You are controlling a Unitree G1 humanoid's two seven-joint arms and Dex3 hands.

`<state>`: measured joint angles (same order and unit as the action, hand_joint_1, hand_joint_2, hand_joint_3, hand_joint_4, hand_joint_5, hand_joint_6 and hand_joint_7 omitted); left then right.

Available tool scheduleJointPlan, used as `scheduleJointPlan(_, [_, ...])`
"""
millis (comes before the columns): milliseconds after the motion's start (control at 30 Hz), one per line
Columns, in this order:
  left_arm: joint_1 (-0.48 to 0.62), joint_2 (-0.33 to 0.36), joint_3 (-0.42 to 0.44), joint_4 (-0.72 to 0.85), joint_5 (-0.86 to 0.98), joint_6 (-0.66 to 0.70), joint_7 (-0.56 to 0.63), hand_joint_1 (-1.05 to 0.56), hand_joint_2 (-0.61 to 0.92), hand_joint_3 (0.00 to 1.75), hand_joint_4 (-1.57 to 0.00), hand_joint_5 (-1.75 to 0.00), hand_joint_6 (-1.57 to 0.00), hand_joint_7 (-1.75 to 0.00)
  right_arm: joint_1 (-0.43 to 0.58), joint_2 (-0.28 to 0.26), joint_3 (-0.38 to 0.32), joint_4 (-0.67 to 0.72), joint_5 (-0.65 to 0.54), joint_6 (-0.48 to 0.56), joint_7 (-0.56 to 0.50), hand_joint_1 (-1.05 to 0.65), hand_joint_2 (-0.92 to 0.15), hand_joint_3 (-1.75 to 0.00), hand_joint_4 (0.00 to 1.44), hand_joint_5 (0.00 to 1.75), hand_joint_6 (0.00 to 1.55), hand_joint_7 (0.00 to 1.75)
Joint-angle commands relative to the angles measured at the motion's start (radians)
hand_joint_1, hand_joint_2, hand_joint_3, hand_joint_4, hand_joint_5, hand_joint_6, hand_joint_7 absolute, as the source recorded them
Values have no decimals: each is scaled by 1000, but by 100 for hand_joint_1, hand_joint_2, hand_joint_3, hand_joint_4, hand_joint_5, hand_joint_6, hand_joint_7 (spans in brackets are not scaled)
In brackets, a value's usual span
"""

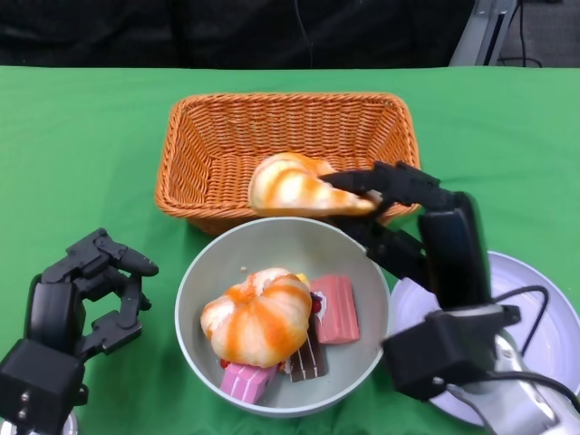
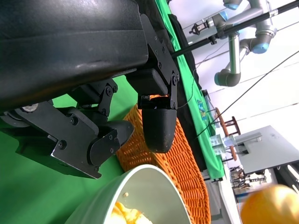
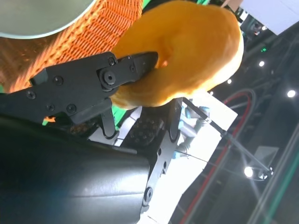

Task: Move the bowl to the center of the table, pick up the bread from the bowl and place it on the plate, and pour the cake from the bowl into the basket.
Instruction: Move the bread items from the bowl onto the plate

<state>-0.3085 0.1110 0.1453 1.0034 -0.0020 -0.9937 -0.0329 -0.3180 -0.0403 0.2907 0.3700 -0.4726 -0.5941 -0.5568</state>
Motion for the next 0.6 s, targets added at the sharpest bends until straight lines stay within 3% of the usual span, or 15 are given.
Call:
scheduleJointPlan(33, [-14, 25, 12, 14, -17, -5, -17, 4, 64, 102, -81, -152, -77, -127, 59, -22, -43, -91, 65, 3, 73, -21, -92, -2, 71, 164, 90, 73])
scheduleJointPlan(133, [-18, 26, 20, 17, -25, -4, -29, 4, 65, 101, -82, -152, -78, -126, 120, -31, -75, -169, 96, 8, 125, -19, -91, -2, 73, 157, 89, 77])
scheduleJointPlan(367, [-25, 32, 31, 30, -42, -3, -54, 5, 66, 100, -82, -152, -78, -126, 232, -31, -150, -310, 124, 62, 202, -16, -92, -2, 75, 160, 88, 82])
scheduleJointPlan(600, [-25, 33, 32, 28, -43, -14, -55, 5, 66, 100, -82, -152, -79, -127, 323, -61, -222, -352, 130, 80, 253, -17, -92, -2, 76, 155, 86, 84])
